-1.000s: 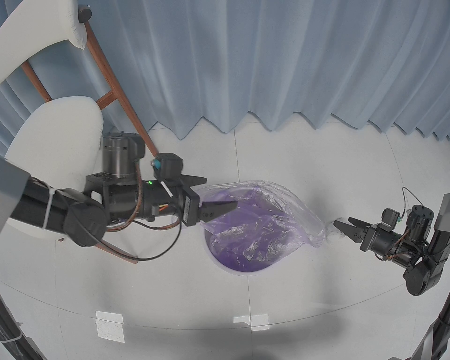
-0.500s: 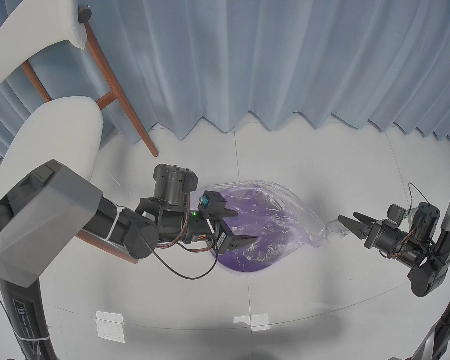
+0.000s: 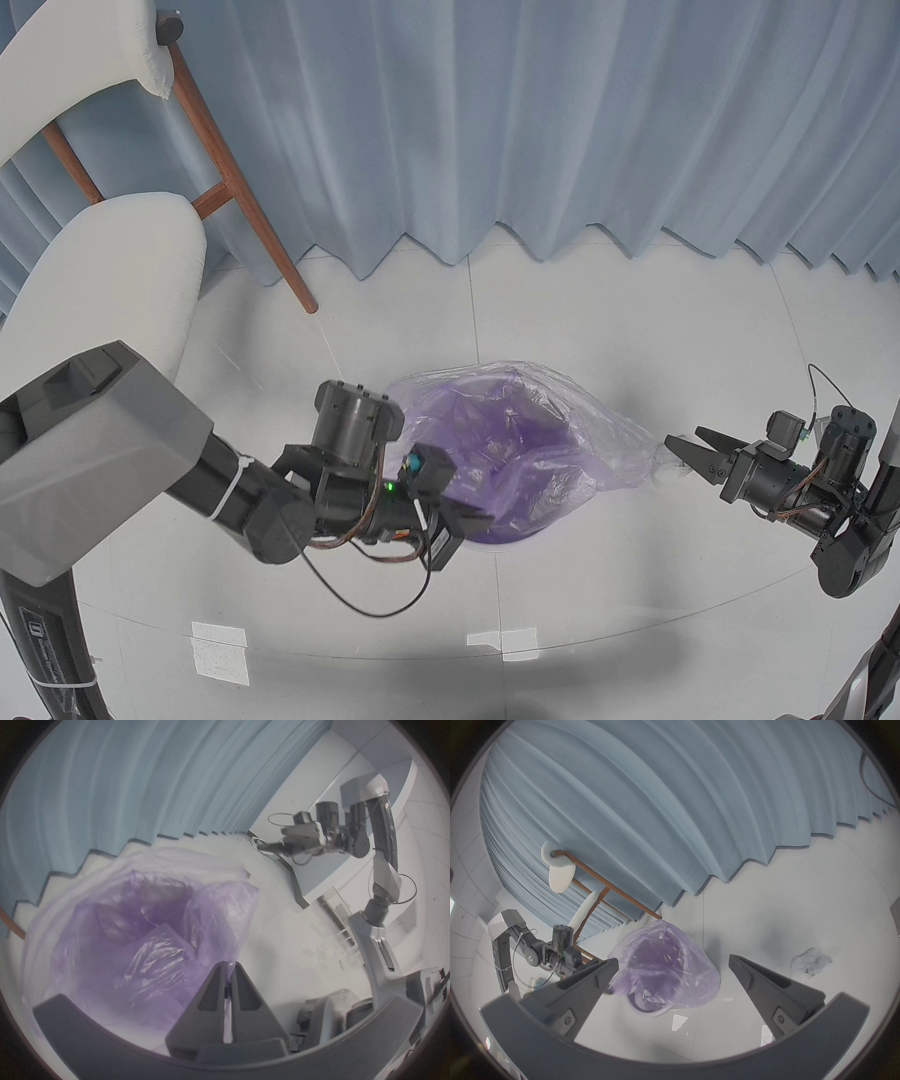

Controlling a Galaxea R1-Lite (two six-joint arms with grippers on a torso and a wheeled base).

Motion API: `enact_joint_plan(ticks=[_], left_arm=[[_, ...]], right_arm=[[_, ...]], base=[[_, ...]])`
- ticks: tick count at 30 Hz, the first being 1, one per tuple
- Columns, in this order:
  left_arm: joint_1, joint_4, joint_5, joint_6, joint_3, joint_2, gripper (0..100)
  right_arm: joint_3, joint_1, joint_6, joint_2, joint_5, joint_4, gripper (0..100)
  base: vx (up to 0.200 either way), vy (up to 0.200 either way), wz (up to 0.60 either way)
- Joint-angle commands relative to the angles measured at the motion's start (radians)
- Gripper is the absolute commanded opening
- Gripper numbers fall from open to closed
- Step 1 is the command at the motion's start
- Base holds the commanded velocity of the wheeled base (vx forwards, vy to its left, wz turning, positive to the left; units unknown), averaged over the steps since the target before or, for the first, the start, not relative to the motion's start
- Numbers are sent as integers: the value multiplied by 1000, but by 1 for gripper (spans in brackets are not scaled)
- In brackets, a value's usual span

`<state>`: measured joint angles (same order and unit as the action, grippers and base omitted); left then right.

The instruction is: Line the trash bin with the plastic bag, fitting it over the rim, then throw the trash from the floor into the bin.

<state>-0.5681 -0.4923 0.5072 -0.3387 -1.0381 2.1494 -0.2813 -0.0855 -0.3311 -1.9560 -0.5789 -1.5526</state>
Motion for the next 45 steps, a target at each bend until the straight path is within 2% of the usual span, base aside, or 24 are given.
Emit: enact_joint_plan(ticks=[1,2,9,16,20,24,25,34,35,38,40,42,45], left_arm=[[-62,0,4,0,231,-140,0],[-79,-9,4,-2,323,-152,0],[-56,-43,1,-20,490,-129,0],[-27,-68,-7,-26,492,-83,0],[-26,-95,-56,-32,474,-49,0],[-26,-140,-58,-20,480,-42,0],[-26,-138,-56,-19,487,-45,100],[10,-164,-29,-13,598,-207,100],[47,-164,-10,38,633,-318,100],[79,-157,-22,193,633,-407,100],[82,-160,-47,311,622,-422,100],[80,-163,-108,392,599,-414,100],[73,-163,-204,412,553,-348,100]], right_arm=[[4,-2,0,-6,-1,-14,100],[4,-2,0,-9,-1,-14,100],[7,0,0,-3,-1,-14,100],[33,-5,7,-3,-1,-14,100],[31,-30,10,-12,1,-14,100],[33,-31,12,-15,4,-14,100],[33,-31,12,-17,8,-14,100],[31,-69,1,-23,22,-4,100],[-3,-83,1,-46,70,16,100],[-65,-112,-23,-34,119,81,100],[-90,-157,-49,-8,143,166,100],[-113,-214,-71,19,165,284,100],[-154,-269,-72,11,211,434,100]], base=[[0,0,0],[0,0,0],[0,0,0],[0,0,0],[0,0,0],[0,0,0],[0,0,0],[0,0,0],[0,0,0],[0,0,0],[0,0,0],[0,0,0],[0,0,0]])
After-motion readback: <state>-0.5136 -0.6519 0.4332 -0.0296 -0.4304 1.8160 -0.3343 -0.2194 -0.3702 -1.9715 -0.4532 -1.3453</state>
